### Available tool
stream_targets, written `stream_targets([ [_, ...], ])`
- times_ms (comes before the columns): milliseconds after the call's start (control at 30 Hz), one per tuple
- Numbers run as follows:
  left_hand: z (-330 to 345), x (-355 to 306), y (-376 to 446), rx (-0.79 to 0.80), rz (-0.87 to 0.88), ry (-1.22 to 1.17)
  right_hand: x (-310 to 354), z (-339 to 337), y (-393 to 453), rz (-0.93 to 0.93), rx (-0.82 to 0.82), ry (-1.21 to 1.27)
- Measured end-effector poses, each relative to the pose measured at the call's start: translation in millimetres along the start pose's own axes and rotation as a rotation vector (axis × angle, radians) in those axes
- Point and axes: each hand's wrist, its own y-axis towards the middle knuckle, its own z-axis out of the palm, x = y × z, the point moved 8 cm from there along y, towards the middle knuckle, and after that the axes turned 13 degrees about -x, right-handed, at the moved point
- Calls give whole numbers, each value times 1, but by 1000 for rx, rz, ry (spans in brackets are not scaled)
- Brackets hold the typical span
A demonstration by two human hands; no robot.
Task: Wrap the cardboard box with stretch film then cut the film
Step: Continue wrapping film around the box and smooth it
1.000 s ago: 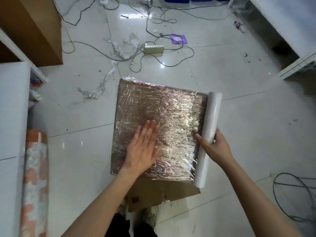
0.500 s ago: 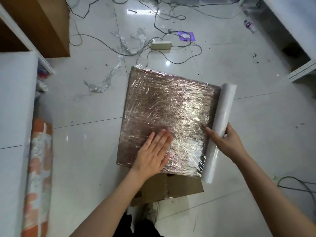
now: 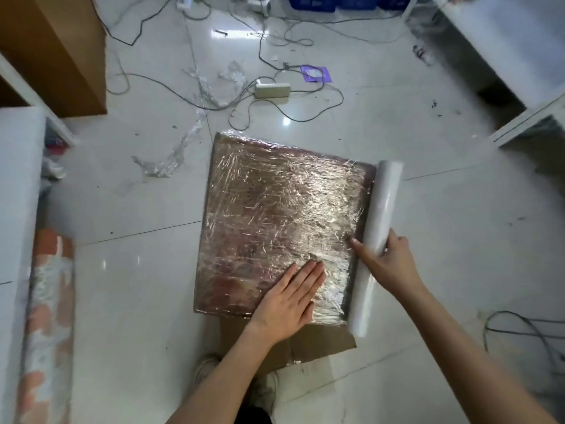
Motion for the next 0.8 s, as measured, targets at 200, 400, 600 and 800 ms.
stream_targets([
  [200,-38,6,21,-157,-85,-59,11,-9,-20,35,-135,-43],
  [400,-27,44,58,-83,-143,-15,7,-17,-28,189,-143,61],
  [600,-27,49,57,-122,-126,-30,7,-11,-28,297,-53,293],
  [800,-26,43,53,-139,-112,-26,-8,-8,-30,312,70,498],
])
